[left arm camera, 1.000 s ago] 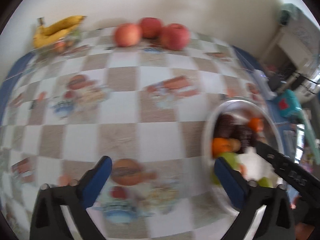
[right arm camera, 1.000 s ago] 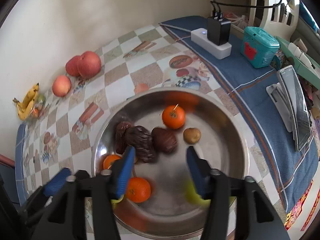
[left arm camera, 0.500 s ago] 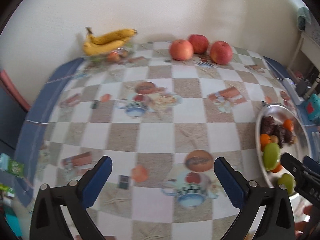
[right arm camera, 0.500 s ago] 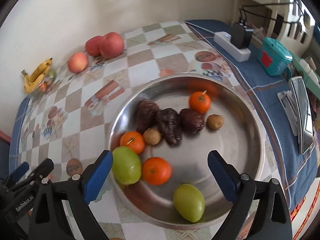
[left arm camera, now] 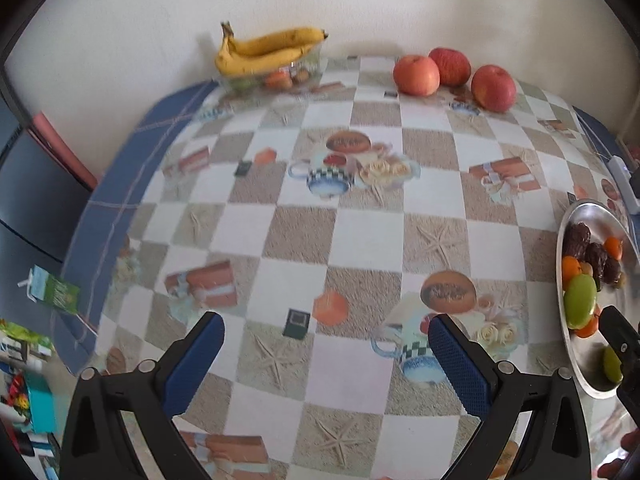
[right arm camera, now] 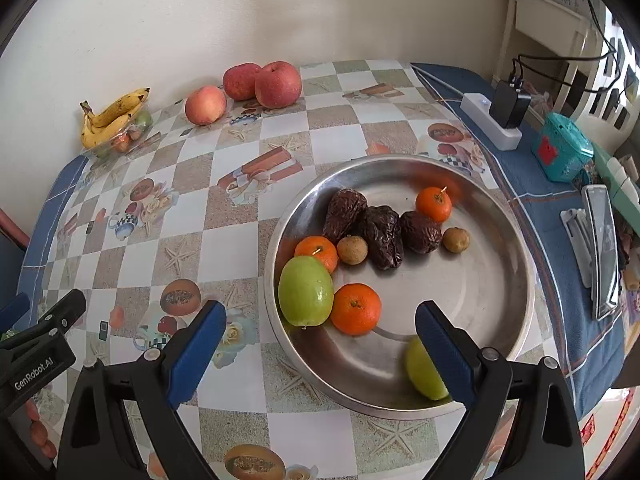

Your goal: Organize fruits

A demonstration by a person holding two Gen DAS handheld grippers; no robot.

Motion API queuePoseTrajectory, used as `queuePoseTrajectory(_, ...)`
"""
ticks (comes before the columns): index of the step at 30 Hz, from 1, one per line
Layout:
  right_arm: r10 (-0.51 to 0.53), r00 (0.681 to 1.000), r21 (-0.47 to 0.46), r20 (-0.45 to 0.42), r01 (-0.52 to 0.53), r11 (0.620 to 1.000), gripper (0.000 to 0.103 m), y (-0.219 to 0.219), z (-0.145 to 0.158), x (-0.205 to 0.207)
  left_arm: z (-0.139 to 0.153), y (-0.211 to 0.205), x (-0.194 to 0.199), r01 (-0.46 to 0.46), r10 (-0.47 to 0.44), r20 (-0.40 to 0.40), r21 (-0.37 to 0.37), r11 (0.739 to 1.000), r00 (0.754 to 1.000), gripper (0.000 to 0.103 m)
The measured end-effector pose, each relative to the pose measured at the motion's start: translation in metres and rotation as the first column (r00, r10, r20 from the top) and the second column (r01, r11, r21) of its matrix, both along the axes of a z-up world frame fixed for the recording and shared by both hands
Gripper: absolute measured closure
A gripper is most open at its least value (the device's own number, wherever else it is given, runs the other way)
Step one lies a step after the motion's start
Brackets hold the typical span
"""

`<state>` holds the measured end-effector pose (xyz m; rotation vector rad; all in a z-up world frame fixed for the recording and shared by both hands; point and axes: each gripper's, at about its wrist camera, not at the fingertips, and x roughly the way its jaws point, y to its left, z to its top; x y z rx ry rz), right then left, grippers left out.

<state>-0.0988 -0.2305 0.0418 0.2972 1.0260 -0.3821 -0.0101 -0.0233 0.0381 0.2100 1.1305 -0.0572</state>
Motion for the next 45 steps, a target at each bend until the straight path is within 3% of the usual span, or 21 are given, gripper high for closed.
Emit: queuePoseTrajectory(45,0.032,0.998,-0.019,-0.056,-0.034,0.999,0.007,0.005,-0.01,0.006,-0.018,0.004,0.002,-0.029,0.031,-0.094,0.022,0.999,0.995,0.0)
